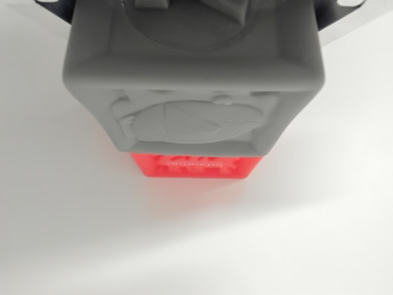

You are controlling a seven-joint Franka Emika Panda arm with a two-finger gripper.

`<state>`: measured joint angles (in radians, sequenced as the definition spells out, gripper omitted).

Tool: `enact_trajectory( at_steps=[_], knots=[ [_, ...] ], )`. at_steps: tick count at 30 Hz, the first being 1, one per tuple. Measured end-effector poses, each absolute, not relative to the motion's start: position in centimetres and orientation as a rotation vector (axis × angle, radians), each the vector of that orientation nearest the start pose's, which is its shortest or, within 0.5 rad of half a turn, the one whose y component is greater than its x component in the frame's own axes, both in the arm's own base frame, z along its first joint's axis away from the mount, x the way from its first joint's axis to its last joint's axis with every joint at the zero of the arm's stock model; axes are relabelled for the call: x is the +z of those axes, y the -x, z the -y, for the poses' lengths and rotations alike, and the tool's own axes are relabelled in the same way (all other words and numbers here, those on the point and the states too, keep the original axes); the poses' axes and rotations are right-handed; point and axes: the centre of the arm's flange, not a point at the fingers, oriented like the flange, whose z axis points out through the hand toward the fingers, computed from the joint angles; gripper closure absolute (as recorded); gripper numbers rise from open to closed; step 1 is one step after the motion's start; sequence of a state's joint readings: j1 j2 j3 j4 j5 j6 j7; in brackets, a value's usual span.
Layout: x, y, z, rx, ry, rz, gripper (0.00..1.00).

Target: Destack cube

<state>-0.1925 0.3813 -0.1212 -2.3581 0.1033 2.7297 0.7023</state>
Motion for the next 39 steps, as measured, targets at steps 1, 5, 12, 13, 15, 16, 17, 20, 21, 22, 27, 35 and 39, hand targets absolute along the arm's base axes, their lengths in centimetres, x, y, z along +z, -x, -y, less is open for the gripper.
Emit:
enact_trajectory(
  at_steps=[1, 5, 12, 13, 15, 16, 17, 20, 21, 22, 27, 35, 39],
  knots=[
    [16.8, -48.1, 16.3, 0.007, 2.681, -1.648, 1.00],
    [16.8, -48.1, 16.3, 0.007, 2.681, -1.648, 1.00],
    [16.8, -48.1, 16.3, 0.007, 2.681, -1.648, 1.00],
    [16.8, -48.1, 16.3, 0.007, 2.681, -1.648, 1.00],
    [16.8, -48.1, 16.3, 0.007, 2.681, -1.648, 1.00],
    [16.8, -48.1, 16.3, 0.007, 2.681, -1.648, 1.00],
    [16.9, -48.1, 16.3, 0.007, 2.680, -1.648, 1.00],
    [17.1, -48.1, 16.3, 0.005, 2.679, -1.648, 1.00],
    [17.2, -48.1, 16.3, 0.004, 2.679, -1.648, 1.00],
    [17.3, -48.1, 16.3, 0.004, 2.678, -1.648, 1.00],
    [17.8, -48.2, 16.4, 0.003, 2.677, -1.648, 1.00],
    [19.0, -48.2, 16.4, 0.002, 2.678, -1.646, 1.00],
    [19.6, -48.2, 16.4, 0.003, 2.677, -1.646, 1.00]
  ],
)
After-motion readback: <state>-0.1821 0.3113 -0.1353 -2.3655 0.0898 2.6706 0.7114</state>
